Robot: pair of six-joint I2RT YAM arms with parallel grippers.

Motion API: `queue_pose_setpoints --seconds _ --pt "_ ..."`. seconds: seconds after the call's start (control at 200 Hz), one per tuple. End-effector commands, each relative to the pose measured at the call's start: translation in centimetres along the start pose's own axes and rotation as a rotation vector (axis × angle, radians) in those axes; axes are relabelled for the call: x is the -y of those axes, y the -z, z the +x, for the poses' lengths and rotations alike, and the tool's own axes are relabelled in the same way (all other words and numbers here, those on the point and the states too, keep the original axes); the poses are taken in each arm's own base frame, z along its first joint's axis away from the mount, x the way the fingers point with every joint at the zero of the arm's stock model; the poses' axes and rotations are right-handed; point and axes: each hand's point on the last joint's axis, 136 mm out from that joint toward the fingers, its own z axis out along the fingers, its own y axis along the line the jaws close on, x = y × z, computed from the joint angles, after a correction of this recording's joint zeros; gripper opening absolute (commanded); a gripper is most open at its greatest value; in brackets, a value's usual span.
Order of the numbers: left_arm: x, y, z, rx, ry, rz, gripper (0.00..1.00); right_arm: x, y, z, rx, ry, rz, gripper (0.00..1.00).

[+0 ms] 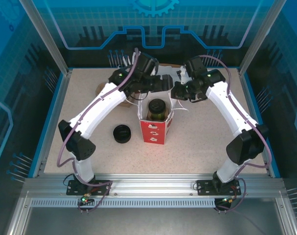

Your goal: Pack the takeout coffee

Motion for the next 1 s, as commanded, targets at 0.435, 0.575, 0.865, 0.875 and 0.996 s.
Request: queue_pose_setpoints --seconds 0.435,0.575,0.865,0.875,0.996 --pt "-4.9 10.1 -8.4 0.279 0.1 0.076 0.86 -4.3 3.2 2.6 0.132 0.244 -0.318 0.05" --pt "-7.6 9.7 -8.1 0.266 0.136 0.025 0.86 -4.7 3.5 3.5 0.144 0.269 -0.341 0.05" --pt "-10.4 8.2 -7.3 0.219 0.181 -0.022 0.86 -5.0 3.8 4.7 0.171 0.304 -0.311 0.05" --pt "-10.4 8.2 -7.3 0.218 0.183 -0.024 0.86 -5.0 3.8 4.7 0.17 0.303 -0.31 0.05" --pt "-10.8 7.4 -7.4 0.203 0.193 -0.023 0.86 -4.8 3.4 4.5 0.163 0.271 -0.293 0.06"
